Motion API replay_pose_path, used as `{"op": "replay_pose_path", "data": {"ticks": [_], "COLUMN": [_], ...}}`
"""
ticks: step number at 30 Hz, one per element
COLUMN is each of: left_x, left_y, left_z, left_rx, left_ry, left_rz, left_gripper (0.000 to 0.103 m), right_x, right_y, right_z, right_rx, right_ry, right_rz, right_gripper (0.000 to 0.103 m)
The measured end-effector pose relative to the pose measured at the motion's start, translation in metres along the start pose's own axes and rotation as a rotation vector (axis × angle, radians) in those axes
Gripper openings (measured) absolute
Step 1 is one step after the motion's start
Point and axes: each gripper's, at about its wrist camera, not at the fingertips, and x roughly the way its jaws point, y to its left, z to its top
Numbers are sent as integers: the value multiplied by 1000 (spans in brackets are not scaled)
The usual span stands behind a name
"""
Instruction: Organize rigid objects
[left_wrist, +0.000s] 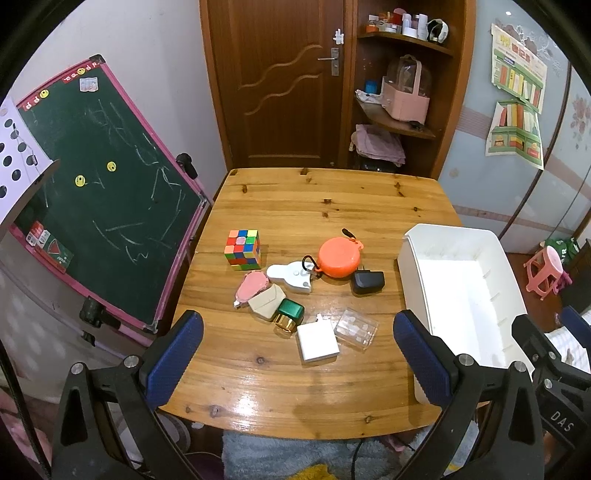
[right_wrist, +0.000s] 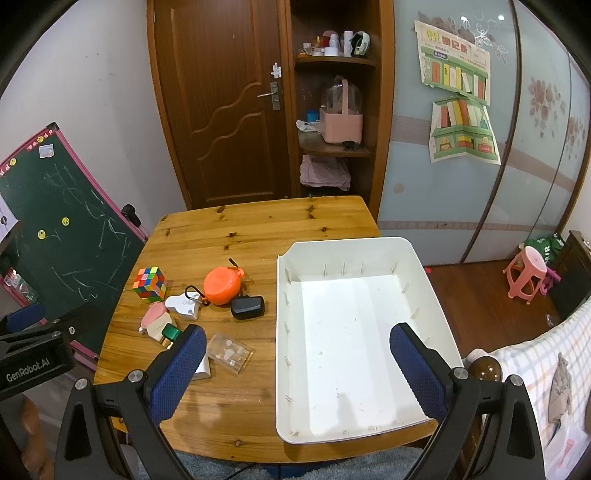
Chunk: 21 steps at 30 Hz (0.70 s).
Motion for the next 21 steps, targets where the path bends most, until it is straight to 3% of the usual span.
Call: {"op": "replay_pose_path", "data": {"ticks": [21], "left_x": [-2], "left_y": [-2], "left_z": [1], "left_rx": [6], "left_ry": [-11], "left_rz": [1], "left_gripper": [103], "right_x": [0], "right_y": [-2], "right_z": [0], "right_rx": [0], "right_ry": [8], "right_rz": [1], "right_gripper": [100]}}
